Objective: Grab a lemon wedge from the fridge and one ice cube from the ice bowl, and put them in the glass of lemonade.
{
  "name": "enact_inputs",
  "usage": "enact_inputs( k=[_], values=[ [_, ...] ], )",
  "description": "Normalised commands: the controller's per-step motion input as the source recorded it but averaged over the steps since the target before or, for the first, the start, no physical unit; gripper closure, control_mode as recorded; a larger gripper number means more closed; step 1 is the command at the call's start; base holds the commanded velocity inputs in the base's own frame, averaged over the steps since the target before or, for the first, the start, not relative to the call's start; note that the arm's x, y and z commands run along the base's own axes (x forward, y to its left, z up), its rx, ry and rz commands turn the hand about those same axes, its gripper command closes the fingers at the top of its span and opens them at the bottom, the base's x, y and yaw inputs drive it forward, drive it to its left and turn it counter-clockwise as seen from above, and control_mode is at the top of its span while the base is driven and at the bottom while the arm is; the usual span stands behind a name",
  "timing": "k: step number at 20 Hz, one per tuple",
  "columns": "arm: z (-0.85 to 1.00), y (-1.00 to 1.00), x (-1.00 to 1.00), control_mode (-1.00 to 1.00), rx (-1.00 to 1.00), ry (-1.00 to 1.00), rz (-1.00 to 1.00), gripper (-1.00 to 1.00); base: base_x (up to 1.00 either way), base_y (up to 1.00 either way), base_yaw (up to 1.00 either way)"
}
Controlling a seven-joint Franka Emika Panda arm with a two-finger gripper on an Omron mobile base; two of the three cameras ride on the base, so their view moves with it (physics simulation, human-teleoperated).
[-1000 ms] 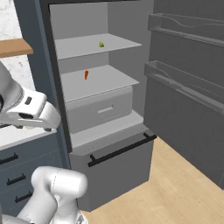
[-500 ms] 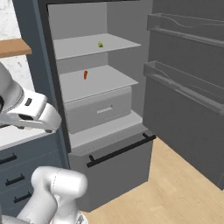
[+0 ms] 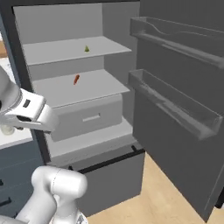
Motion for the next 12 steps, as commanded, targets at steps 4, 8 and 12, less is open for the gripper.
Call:
enact_inputs(
  k=[4, 8, 12],
  values=[
    [0.0, 0.0, 0.0, 1.0, 0.0, 0.0, 0.0, -1.0, 0.27, -0.81, 0.6],
    [0.0, 0.0, 0.0, 1.0, 0.0, 0.0, 0.0, -1.0, 0.15, -0.6, 0.56],
    [0.0, 0.0, 0.0, 1.0, 0.0, 0.0, 0.0, -1.0, 0.43, -0.37, 0.34]
  ],
)
